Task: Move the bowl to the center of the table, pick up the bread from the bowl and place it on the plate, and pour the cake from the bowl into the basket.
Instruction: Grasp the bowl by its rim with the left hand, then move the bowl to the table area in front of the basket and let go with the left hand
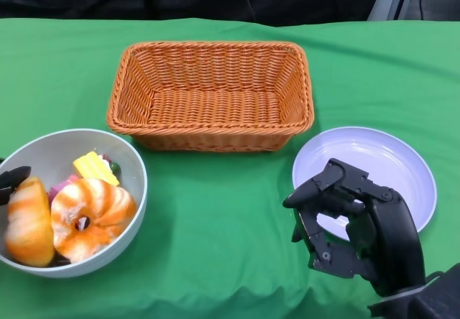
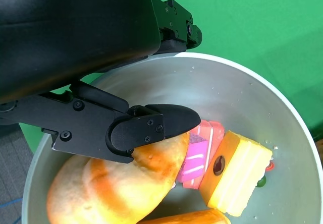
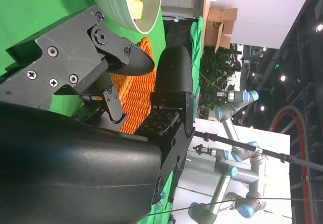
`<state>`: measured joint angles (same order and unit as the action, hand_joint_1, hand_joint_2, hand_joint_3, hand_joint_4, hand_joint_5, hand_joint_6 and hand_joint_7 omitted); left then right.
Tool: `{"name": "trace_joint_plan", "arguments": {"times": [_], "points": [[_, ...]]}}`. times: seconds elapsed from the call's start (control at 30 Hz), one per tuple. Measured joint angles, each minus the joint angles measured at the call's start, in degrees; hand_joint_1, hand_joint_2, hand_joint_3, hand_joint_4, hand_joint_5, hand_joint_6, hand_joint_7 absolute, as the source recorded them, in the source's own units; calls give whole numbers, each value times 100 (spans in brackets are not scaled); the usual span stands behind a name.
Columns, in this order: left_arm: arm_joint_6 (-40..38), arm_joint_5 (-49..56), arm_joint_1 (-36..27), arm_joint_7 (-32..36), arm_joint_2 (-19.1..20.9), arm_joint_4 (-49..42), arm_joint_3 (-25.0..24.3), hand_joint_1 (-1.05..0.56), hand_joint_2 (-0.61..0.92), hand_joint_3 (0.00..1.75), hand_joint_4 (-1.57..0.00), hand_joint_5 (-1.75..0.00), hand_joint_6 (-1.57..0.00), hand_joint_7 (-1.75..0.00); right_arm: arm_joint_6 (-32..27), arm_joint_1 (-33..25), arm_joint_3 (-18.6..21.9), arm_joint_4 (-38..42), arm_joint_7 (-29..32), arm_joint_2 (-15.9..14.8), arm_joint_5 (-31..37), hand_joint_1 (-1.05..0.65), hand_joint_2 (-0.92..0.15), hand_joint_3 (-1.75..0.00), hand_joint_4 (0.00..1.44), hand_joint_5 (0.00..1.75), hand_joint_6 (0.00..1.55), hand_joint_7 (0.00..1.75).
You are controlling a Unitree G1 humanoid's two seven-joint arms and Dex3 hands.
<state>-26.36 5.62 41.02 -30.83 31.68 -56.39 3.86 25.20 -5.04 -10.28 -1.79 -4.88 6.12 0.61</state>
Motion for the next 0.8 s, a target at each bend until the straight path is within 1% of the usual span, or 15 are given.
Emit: {"name": "trace_joint_plan", "arguments": {"times": [0.27,0.4,0.53,0.8], "points": [[-40,43,-6,28,-26,78,10,-58,92,56,-32,-4,-14,-1,52,8,-1,25,-8,19,0,-13,-49,-110,84,152,78,116],[-128,29,-73,-138,-76,601,55,-57,92,57,-35,-5,-15,-1,51,9,-5,23,23,25,28,-13,-49,-111,84,151,79,115],[-214,-11,-210,-435,-110,1091,106,-57,92,61,-30,-2,-12,0,51,9,-9,22,50,31,31,-12,-49,-111,84,151,79,116],[-382,-60,-572,-726,-110,2127,241,-56,92,64,-32,-2,-18,-3,55,12,-19,23,101,32,51,-13,-48,-111,84,151,78,117]]}}
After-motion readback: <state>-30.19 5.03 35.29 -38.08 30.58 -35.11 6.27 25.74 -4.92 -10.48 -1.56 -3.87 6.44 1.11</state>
